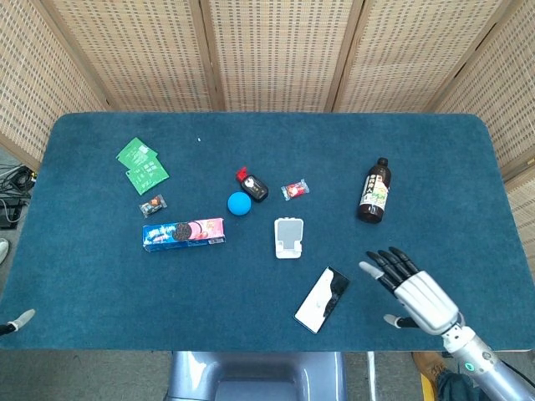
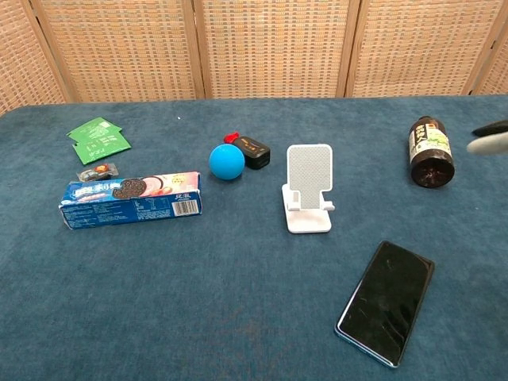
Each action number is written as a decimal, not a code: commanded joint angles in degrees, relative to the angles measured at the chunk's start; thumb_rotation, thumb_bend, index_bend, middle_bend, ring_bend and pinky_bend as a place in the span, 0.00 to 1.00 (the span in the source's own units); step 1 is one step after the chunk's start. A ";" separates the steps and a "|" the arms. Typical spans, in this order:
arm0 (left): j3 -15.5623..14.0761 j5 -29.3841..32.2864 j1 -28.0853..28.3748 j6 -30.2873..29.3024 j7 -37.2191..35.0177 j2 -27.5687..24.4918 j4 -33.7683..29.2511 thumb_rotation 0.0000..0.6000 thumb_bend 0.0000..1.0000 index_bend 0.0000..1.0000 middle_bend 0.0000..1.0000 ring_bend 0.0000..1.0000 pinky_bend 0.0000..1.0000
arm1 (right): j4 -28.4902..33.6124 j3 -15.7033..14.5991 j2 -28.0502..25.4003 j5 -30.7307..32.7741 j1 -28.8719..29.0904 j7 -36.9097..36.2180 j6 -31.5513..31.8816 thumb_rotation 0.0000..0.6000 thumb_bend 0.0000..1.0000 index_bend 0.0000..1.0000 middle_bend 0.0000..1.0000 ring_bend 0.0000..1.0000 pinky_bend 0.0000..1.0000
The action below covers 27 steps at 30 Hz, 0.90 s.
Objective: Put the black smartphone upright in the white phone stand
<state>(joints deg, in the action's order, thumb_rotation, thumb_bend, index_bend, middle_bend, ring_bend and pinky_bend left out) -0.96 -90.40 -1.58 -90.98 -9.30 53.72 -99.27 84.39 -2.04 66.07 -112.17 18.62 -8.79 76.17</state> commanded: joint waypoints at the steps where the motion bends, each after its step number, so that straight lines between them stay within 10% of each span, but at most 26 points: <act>1: 0.51 1.69 1.01 2.16 1.42 0.43 -0.21 1.00 0.00 0.00 0.00 0.00 0.00 | -3.46 -1.88 3.11 -4.75 7.56 -2.07 -8.21 1.00 0.00 0.07 0.10 0.02 0.00; 27: 1.02 4.38 2.78 6.06 3.46 1.00 -0.78 1.00 0.00 0.00 0.00 0.00 0.00 | -3.08 -3.63 11.08 -3.60 18.11 16.33 -24.81 1.00 0.00 0.13 0.14 0.05 0.00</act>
<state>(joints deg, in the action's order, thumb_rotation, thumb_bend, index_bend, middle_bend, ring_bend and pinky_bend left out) 0.07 -86.01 1.20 -84.92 -5.83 54.71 -100.07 81.35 -5.69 76.75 -116.13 36.46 7.10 51.60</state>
